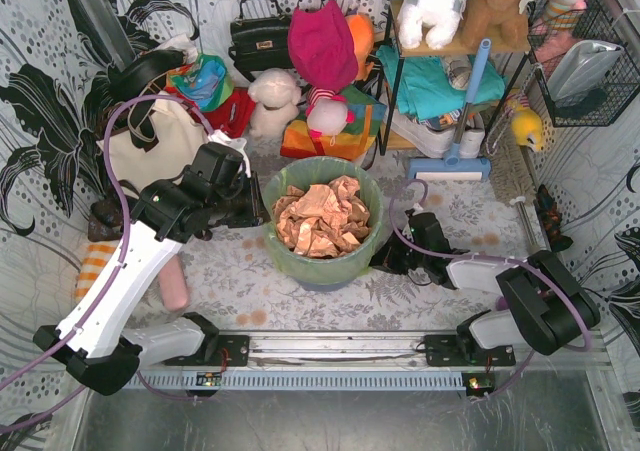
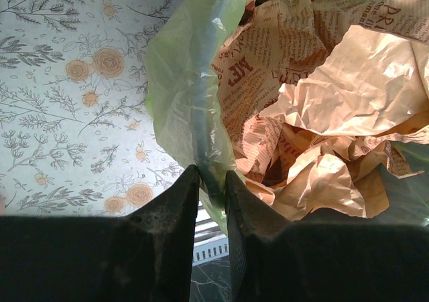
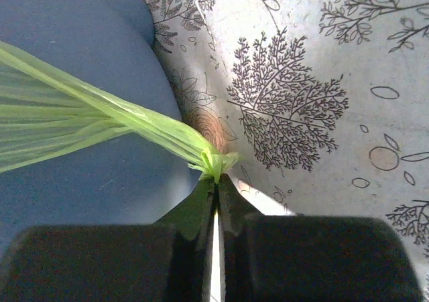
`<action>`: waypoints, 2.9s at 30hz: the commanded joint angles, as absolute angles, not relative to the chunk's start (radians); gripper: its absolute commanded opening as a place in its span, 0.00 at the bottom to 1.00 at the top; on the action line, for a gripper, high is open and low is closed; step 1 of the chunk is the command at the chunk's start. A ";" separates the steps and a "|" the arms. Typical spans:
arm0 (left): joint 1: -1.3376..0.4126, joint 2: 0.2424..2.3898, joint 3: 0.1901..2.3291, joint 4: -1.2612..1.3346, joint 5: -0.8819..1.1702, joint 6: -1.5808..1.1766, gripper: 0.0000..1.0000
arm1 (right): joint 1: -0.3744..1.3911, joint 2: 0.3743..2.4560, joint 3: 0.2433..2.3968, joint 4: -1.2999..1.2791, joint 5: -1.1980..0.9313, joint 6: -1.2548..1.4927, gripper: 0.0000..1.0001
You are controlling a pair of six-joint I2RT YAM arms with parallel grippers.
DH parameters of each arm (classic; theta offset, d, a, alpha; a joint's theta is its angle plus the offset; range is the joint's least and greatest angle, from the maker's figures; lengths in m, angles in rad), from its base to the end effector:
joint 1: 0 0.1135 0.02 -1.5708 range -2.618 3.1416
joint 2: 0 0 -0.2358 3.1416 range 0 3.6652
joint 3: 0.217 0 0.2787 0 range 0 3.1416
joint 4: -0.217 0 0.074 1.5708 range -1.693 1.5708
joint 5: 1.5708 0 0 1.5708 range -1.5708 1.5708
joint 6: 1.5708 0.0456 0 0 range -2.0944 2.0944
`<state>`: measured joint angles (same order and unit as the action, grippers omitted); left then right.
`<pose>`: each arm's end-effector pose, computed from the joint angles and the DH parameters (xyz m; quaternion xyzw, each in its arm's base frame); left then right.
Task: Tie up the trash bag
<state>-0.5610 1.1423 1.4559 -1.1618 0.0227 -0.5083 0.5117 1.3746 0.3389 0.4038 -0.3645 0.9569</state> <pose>0.2039 -0.1294 0.3793 0.0287 0.9349 -0.1892 0.2987 0.2174 0.1408 0.0724 0.1137 0.8735 0.4181 0.2219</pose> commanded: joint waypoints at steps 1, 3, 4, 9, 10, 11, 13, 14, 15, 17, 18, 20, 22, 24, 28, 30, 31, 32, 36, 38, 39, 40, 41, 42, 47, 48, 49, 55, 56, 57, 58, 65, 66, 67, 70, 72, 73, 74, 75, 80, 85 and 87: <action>-0.559 1.128 1.464 -1.130 0.016 -0.527 0.32 | 0.506 1.343 0.323 0.428 -0.361 0.960 0.00; -0.560 1.114 1.481 -1.145 -0.029 -0.545 0.43 | 0.504 1.314 0.324 0.399 -0.348 0.953 0.00; -0.559 1.103 1.493 -1.153 -0.061 -0.559 0.47 | 0.502 1.301 0.325 0.385 -0.344 0.949 0.00; -0.558 1.020 1.550 -1.201 -0.280 -0.661 0.54 | 0.496 1.247 0.334 0.320 -0.332 0.931 0.00; -0.558 1.003 1.551 -1.215 -0.331 -0.690 0.54 | 0.494 1.240 0.336 0.308 -0.330 0.926 0.00; -0.558 0.987 1.545 -1.231 -0.380 -0.724 0.54 | 0.493 1.235 0.341 0.299 -0.327 0.924 0.00; -0.558 0.952 1.513 -1.262 -0.469 -0.800 0.55 | 0.492 1.229 0.345 0.286 -0.325 0.920 0.00; -0.558 0.935 1.482 -1.268 -0.494 -0.836 0.56 | 0.492 1.227 0.348 0.278 -0.325 0.919 0.00; -0.558 0.916 1.444 -1.269 -0.506 -0.867 0.57 | 0.491 1.227 0.348 0.275 -0.327 0.914 0.00; -0.558 0.886 1.356 -1.265 -0.505 -0.932 0.56 | 0.491 1.229 0.355 0.268 -0.331 0.908 0.00; -0.558 0.869 1.307 -1.252 -0.492 -0.959 0.56 | 0.491 1.229 0.358 0.265 -0.333 0.904 0.00; -0.558 0.828 1.186 -1.199 -0.452 -0.994 0.56 | 0.490 1.227 0.365 0.256 -0.337 0.898 0.00; -0.558 0.786 1.038 -1.117 -0.398 -1.004 0.58 | 0.489 1.224 0.373 0.252 -0.341 0.891 0.00; -0.558 0.750 0.915 -1.015 -0.341 -0.985 0.58 | 0.488 1.229 0.381 0.243 -0.351 0.882 0.00; -0.558 0.711 0.726 -0.849 -0.270 -0.975 0.58 | 0.488 1.240 0.409 0.215 -0.368 0.861 0.00; -0.558 0.681 0.635 -0.702 -0.181 -0.925 0.60 | 0.487 1.238 0.414 0.206 -0.367 0.859 0.00; -0.558 0.664 0.593 -0.631 -0.141 -0.901 0.61 | 0.488 1.238 0.414 0.206 -0.367 0.860 0.00; -0.557 0.642 0.551 -0.573 -0.113 -0.894 0.63 | 0.488 1.239 0.415 0.207 -0.369 0.860 0.00; -0.558 0.640 0.474 -0.485 -0.120 -0.884 0.64 | 0.488 1.238 0.418 0.196 -0.371 0.859 0.00; -0.558 0.665 0.441 -0.450 -0.130 -0.873 0.62 | 0.488 1.231 0.414 0.195 -0.368 0.862 0.00; -0.558 0.680 0.426 -0.425 -0.127 -0.867 0.61 | 0.488 1.230 0.414 0.192 -0.366 0.862 0.00; -0.558 0.694 0.402 -0.393 -0.120 -0.860 0.61 | 0.488 1.230 0.415 0.186 -0.365 0.862 0.00; -0.558 0.709 0.380 -0.351 -0.104 -0.852 0.60 | 0.487 1.232 0.418 0.179 -0.365 0.860 0.00; -0.558 0.722 0.359 -0.312 -0.090 -0.846 0.59 | 0.488 1.233 0.420 0.177 -0.368 0.860 0.00; -0.558 0.778 0.300 -0.186 -0.067 -0.826 0.55 | 0.488 1.224 0.426 0.160 -0.367 0.855 0.00; -0.558 0.789 0.298 -0.163 -0.064 -0.821 0.54 | 0.488 1.220 0.426 0.156 -0.366 0.854 0.00; -0.558 0.800 0.293 -0.140 -0.057 -0.813 0.54 | 0.488 1.218 0.426 0.154 -0.364 0.856 0.00; -0.558 0.846 0.278 -0.047 -0.037 -0.762 0.52 | 0.488 1.218 0.427 0.151 -0.369 0.855 0.00; -0.557 0.851 0.276 -0.036 -0.037 -0.756 0.52 | 0.488 1.218 0.428 0.149 -0.370 0.855 0.00; -0.558 0.855 0.274 -0.028 -0.041 -0.753 0.51 | 0.487 1.217 0.428 0.147 -0.370 0.856 0.00; -0.558 0.859 0.271 -0.025 -0.051 -0.753 0.50 | 0.488 1.215 0.429 0.146 -0.370 0.855 0.00; -0.558 0.915 0.258 0.021 -0.080 -0.762 0.45 | 0.488 1.210 0.428 0.137 -0.365 0.854 0.00; -0.558 0.925 0.257 0.028 -0.082 -0.761 0.45 | 0.488 1.211 0.429 0.138 -0.365 0.854 0.00; -0.558 0.936 0.254 0.039 -0.081 -0.763 0.44 | 0.488 1.212 0.429 0.139 -0.365 0.853 0.00; -0.558 0.968 0.245 0.077 -0.070 -0.767 0.42 | 0.488 1.216 0.432 0.139 -0.367 0.853 0.00; -0.558 0.986 0.238 0.097 -0.065 -0.770 0.40 | 0.487 1.220 0.431 0.143 -0.367 0.852 0.00; -0.558 0.993 0.234 0.105 -0.066 -0.770 0.40 | 0.487 1.223 0.432 0.145 -0.368 0.853 0.00; -0.558 0.999 0.232 0.112 -0.067 -0.772 0.39 | 0.488 1.226 0.432 0.145 -0.369 0.852 0.00; -0.558 1.004 0.229 0.117 -0.069 -0.775 0.39 | 0.488 1.228 0.432 0.146 -0.370 0.852 0.00; -0.558 1.012 0.232 0.112 -0.088 -0.787 0.35 | 0.487 1.230 0.429 0.154 -0.371 0.855 0.00; -0.558 1.044 0.248 0.095 -0.110 -0.798 0.28 | 0.488 1.227 0.422 0.159 -0.370 0.858 0.00; -0.558 1.065 0.255 0.092 -0.113 -0.801 0.26 | 0.488 1.222 0.420 0.158 -0.367 0.860 0.00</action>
<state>-0.5598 1.0348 0.2352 0.0582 -0.0753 -0.7940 0.4927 1.2278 0.4007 0.1486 -0.3561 0.8707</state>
